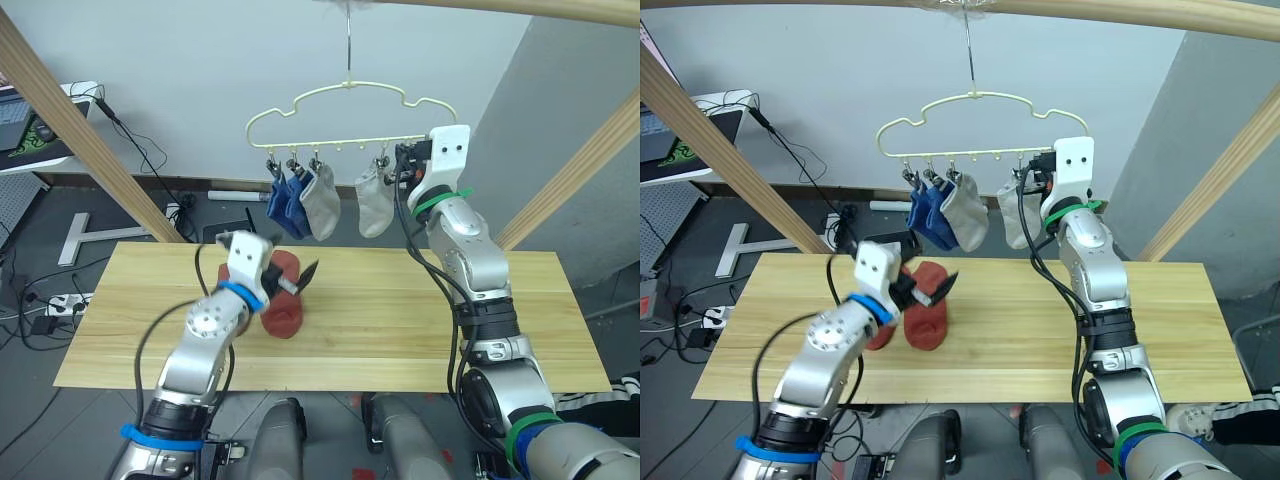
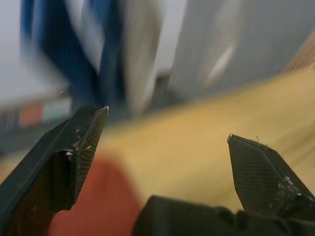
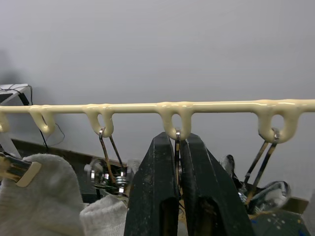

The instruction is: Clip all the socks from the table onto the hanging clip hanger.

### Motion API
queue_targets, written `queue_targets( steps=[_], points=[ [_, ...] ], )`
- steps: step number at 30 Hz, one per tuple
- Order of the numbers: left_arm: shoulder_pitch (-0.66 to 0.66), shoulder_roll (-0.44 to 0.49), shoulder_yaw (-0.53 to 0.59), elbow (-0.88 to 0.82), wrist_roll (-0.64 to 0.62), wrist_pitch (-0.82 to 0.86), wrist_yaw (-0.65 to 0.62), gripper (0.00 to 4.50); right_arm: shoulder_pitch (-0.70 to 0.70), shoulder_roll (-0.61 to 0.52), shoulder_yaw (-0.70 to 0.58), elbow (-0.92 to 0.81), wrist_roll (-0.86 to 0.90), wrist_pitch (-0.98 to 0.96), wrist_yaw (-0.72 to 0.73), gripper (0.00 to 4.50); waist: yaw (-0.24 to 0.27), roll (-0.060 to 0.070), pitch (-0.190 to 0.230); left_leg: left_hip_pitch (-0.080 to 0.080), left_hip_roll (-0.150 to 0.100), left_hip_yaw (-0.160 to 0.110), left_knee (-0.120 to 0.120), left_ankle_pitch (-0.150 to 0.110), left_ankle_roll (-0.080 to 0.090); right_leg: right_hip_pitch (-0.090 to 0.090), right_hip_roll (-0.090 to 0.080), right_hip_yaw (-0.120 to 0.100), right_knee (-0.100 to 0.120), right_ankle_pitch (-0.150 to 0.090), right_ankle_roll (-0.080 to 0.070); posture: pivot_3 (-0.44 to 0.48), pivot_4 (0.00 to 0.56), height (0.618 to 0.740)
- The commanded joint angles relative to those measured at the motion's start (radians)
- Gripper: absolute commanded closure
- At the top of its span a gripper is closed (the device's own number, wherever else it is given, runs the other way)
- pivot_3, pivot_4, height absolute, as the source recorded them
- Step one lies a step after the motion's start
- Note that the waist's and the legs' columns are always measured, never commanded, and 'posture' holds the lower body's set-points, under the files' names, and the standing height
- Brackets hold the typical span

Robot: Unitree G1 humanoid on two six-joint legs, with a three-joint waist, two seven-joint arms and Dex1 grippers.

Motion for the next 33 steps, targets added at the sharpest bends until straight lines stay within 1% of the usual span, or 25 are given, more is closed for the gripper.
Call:
queue_targets(
  steps=[1, 4, 6, 7, 12, 14, 16, 17, 18, 19, 22, 28, 29, 31, 32, 33],
  points=[
    [-0.030, -0.014, 0.023, 0.059, 0.021, -0.059, 0.043, 0.00, 0.004, 0.000, -0.010, -0.060, 0.014, 0.021, -0.004, 4.49, 0.000, 0.000, 0.000, 0.000, 0.000, 0.000, 0.000, 0.000, 0.000, 0.000, 0.000, 0.000, 0.000, 0.000, 0.000, -0.035, 0.306, 0.740],
    [-0.050, -0.010, -0.006, 0.140, 0.052, -0.096, 0.039, 0.00, 0.007, 0.000, -0.010, -0.075, 0.011, 0.039, -0.007, 4.49, 0.000, 0.000, 0.000, 0.000, 0.000, 0.000, 0.000, 0.000, 0.000, 0.000, 0.000, 0.000, 0.001, 0.000, 0.000, -0.053, 0.310, 0.740],
    [-0.080, -0.022, -0.019, 0.223, 0.066, -0.089, 0.039, 0.00, 0.015, 0.001, -0.009, -0.089, 0.012, 0.057, -0.008, 4.49, 0.000, 0.000, 0.000, 0.000, 0.000, 0.001, 0.000, 0.000, 0.000, 0.000, 0.000, 0.001, 0.001, 0.000, 0.000, -0.053, 0.310, 0.740],
    [-0.093, -0.027, -0.022, 0.252, 0.070, -0.090, 0.038, 0.00, 0.017, 0.001, -0.011, -0.093, 0.013, 0.064, -0.008, 4.49, -0.001, 0.000, 0.000, 0.000, 0.000, 0.001, 0.000, 0.000, 0.000, 0.000, 0.000, 0.001, 0.001, 0.000, 0.000, -0.067, 0.313, 0.740],
    [-0.154, -0.033, -0.029, 0.400, 0.121, -0.110, 0.086, 0.00, 0.027, 0.003, -0.018, -0.107, 0.012, 0.088, -0.016, 4.49, -0.001, 0.000, 0.000, 0.000, 0.000, 0.000, 0.000, 0.000, 0.000, 0.000, 0.000, 0.000, 0.001, 0.000, 0.000, -0.067, 0.313, 0.740],
    [-0.164, -0.038, -0.031, 0.433, 0.131, -0.125, 0.103, 0.00, 0.031, 0.004, -0.020, -0.111, 0.012, 0.095, -0.021, 4.49, -0.001, 0.000, 0.000, 0.000, 0.000, 0.000, 0.000, 0.000, 0.000, 0.000, 0.000, 0.000, 0.001, 0.000, 0.000, -0.075, 0.310, 0.740],
    [-0.163, -0.045, -0.034, 0.447, 0.127, -0.095, 0.091, 0.00, 0.033, 0.005, -0.022, -0.122, 0.016, 0.106, -0.022, 4.49, -0.003, 0.000, 0.000, 0.001, 0.000, 0.000, 0.000, 0.000, 0.000, 0.000, 0.000, 0.000, 0.002, 0.000, 0.000, -0.075, 0.310, 0.740],
    [-0.151, -0.047, -0.048, 0.444, 0.120, -0.073, 0.055, 0.00, 0.034, 0.006, -0.025, -0.128, 0.020, 0.116, -0.024, 4.49, -0.003, 0.000, 0.000, 0.001, 0.000, 0.001, 0.000, 0.000, 0.000, 0.000, -0.001, 0.000, 0.002, 0.000, 0.000, -0.075, 0.310, 0.740],
    [-0.143, -0.047, -0.058, 0.441, 0.115, -0.058, 0.028, 0.40, 0.034, 0.007, -0.027, -0.131, 0.023, 0.124, -0.026, 4.50, -0.003, 0.000, 0.000, 0.001, 0.000, 0.001, 0.000, 0.000, 0.000, 0.000, -0.001, 0.000, 0.002, 0.000, 0.000, -0.075, 0.310, 0.740],
    [-0.128, -0.053, -0.055, 0.424, 0.103, -0.049, 0.016, 0.57, 0.036, 0.016, -0.040, -0.139, 0.035, 0.142, -0.040, 4.50, -0.003, 0.000, 0.000, 0.001, 0.000, 0.001, 0.000, 0.000, 0.000, 0.001, -0.001, 0.000, 0.002, 0.000, 0.000, -0.082, 0.305, 0.740],
    [-0.096, -0.069, -0.035, 0.370, 0.074, -0.024, 0.005, 1.56, 0.042, 0.028, -0.064, -0.162, 0.055, 0.179, -0.064, 4.50, -0.003, 0.000, 0.000, 0.001, 0.000, 0.001, 0.000, 0.000, 0.000, 0.001, -0.001, 0.000, 0.002, 0.000, 0.000, -0.082, 0.304, 0.740],
    [-0.059, -0.072, -0.036, 0.305, 0.062, 0.007, -0.012, 3.43, 0.049, 0.022, -0.069, -0.192, 0.066, 0.214, -0.066, 4.50, -0.003, 0.000, 0.000, 0.002, 0.000, 0.000, 0.001, 0.000, 0.000, 0.002, -0.001, 0.000, 0.003, 0.000, 0.000, -0.083, 0.300, 0.740],
    [-0.049, -0.074, -0.042, 0.289, 0.050, 0.018, -0.033, 3.76, 0.050, 0.019, -0.072, -0.194, 0.070, 0.222, -0.066, 4.50, -0.003, 0.000, 0.000, 0.002, 0.000, 0.000, 0.001, 0.000, 0.000, 0.002, -0.001, 0.000, 0.003, 0.000, 0.000, -0.083, 0.300, 0.740],
    [-0.027, -0.078, -0.054, 0.249, 0.033, 0.030, -0.067, 4.28, 0.051, 0.008, -0.075, -0.200, 0.080, 0.239, -0.060, 4.50, -0.003, 0.000, -0.001, 0.002, -0.001, 0.000, 0.001, 0.000, 0.000, 0.002, -0.001, 0.000, 0.003, 0.000, 0.000, -0.080, 0.294, 0.740],
    [-0.019, -0.078, -0.059, 0.229, 0.029, 0.033, -0.078, 4.47, 0.051, 0.002, -0.077, -0.201, 0.085, 0.246, -0.056, 4.50, -0.003, 0.000, -0.001, 0.002, 0.000, 0.000, 0.001, 0.000, 0.000, 0.002, -0.001, 0.000, 0.003, 0.000, 0.001, -0.080, 0.294, 0.740],
    [-0.008, -0.082, -0.056, 0.200, 0.012, 0.033, -0.092, 4.47, 0.047, -0.008, -0.079, -0.201, 0.091, 0.253, -0.049, 4.50, -0.002, 0.000, -0.001, 0.002, -0.001, 0.000, 0.001, 0.000, 0.000, 0.002, -0.002, 0.000, 0.003, 0.000, 0.001, -0.080, 0.294, 0.740]
  ],
)
